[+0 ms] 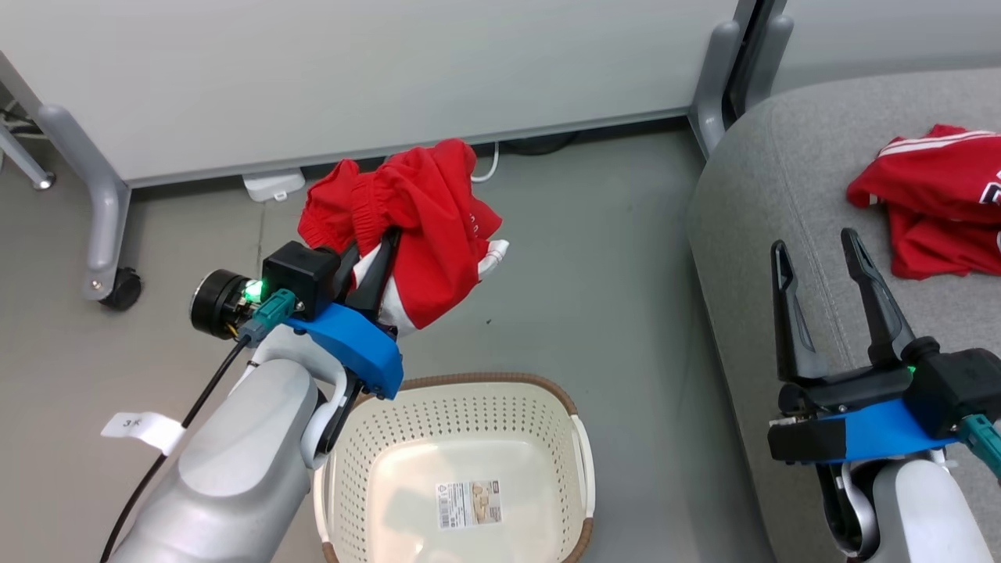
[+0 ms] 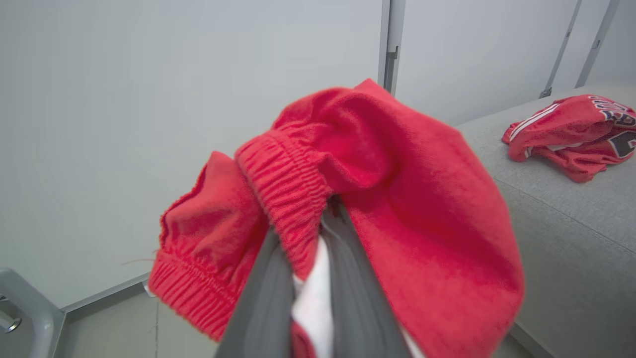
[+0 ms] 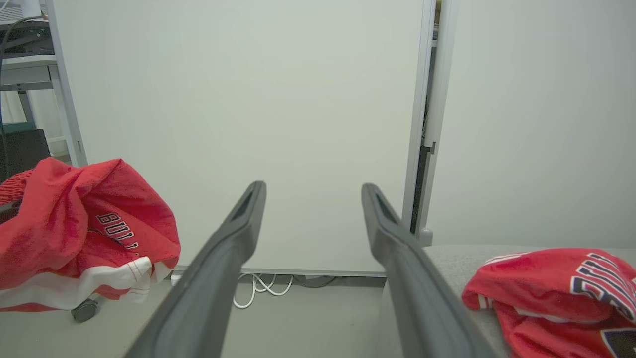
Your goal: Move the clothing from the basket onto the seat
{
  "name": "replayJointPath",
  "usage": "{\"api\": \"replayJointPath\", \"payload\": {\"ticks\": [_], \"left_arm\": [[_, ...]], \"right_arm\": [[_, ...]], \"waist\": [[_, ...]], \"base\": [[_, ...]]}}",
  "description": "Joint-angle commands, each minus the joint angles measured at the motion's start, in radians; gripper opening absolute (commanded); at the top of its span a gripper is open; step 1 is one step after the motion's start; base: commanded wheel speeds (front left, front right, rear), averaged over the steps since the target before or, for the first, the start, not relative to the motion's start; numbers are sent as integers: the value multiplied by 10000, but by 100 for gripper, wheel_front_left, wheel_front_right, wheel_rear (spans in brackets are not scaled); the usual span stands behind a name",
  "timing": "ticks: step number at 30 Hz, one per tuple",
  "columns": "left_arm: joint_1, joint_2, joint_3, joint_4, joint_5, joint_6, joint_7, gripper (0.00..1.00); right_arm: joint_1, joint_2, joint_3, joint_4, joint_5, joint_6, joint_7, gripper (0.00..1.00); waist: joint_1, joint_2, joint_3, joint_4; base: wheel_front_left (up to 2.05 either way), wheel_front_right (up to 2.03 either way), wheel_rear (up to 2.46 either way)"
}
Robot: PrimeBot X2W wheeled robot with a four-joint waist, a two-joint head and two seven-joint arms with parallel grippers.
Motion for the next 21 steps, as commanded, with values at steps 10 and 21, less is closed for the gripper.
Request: {"api": "replayJointPath", "payload": {"ticks": [10, 21], "left_arm": [[693, -359, 882, -1485, 865, -320, -49, 0], [801, -506, 822, -1971, 1206, -456, -49, 0]], "right_arm": [[699, 9, 157, 201, 289, 3, -4, 100], [947, 10, 258, 258, 450, 5, -4, 100]], "waist": [[2, -1, -953, 137], [2, -1, -1200, 155]], "base": [[0, 0, 0], [0, 0, 0]]}}
